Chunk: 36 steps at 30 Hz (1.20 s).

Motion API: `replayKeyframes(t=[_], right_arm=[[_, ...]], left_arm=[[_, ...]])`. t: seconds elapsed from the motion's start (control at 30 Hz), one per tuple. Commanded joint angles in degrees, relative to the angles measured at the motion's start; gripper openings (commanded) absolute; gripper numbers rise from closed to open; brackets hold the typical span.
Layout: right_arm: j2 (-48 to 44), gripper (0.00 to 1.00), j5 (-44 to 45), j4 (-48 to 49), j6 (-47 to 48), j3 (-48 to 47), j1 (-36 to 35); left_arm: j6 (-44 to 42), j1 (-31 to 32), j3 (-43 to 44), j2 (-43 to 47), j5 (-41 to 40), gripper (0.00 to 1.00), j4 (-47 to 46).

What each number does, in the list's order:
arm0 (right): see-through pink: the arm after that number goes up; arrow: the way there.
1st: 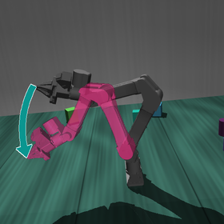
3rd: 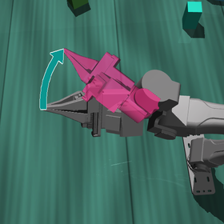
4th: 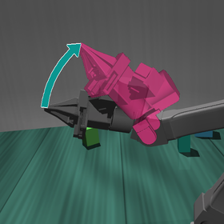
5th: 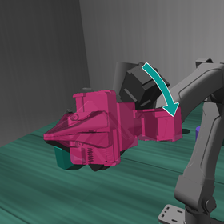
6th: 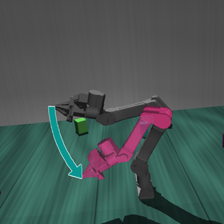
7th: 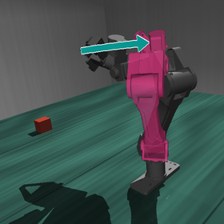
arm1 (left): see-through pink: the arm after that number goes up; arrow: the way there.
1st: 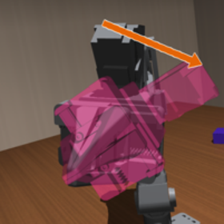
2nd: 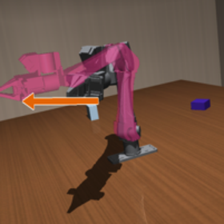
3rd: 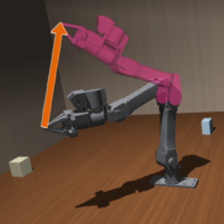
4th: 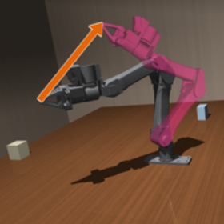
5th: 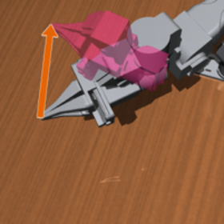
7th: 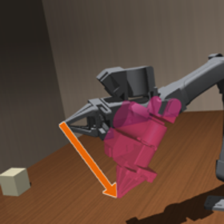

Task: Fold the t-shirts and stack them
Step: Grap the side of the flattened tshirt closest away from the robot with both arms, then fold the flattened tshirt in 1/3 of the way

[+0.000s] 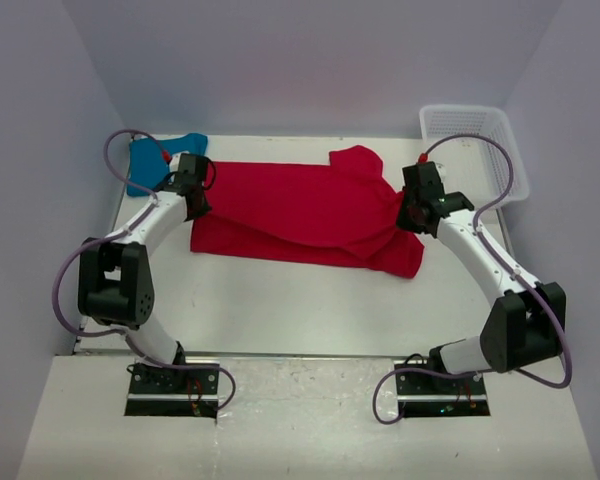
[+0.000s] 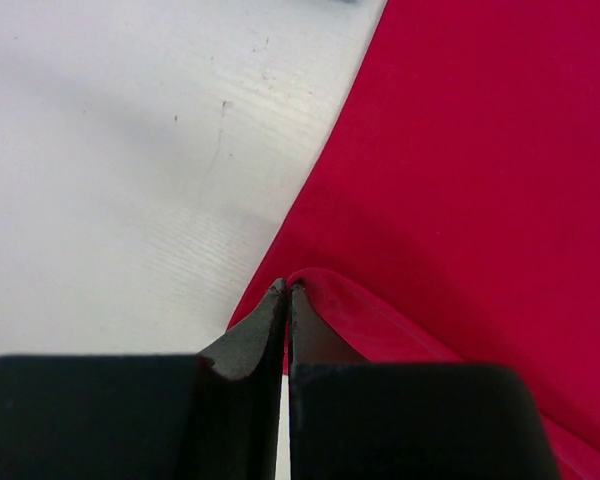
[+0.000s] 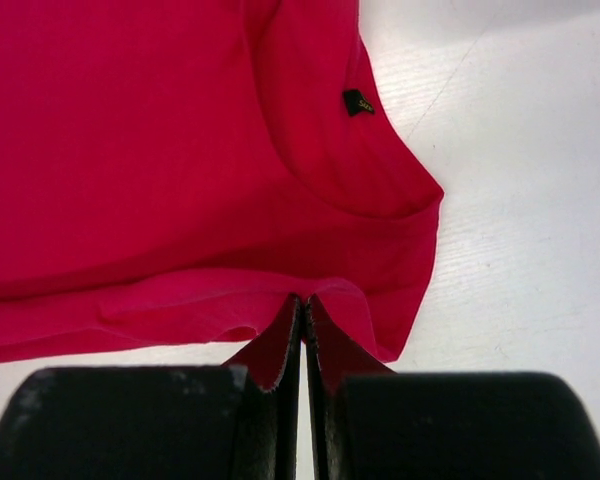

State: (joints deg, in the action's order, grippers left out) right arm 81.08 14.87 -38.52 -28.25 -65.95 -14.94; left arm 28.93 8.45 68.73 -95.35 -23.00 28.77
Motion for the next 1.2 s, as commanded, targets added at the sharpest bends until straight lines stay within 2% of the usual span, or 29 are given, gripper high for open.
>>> replayKeyframes(t=[0.0, 1.17], right_arm=[[1.80, 0.00, 1.91, 0.47, -0.22, -3.83, 0.17], [19.64, 0.00, -2.92, 2.58, 1.97, -15.61, 5.27]], left_arm=[[-0.71, 0.34, 3.60, -2.20, -1.87, 0.00, 0.58], [-0.54, 0.25, 8.26, -10.64, -6.70, 0.00, 1.99]])
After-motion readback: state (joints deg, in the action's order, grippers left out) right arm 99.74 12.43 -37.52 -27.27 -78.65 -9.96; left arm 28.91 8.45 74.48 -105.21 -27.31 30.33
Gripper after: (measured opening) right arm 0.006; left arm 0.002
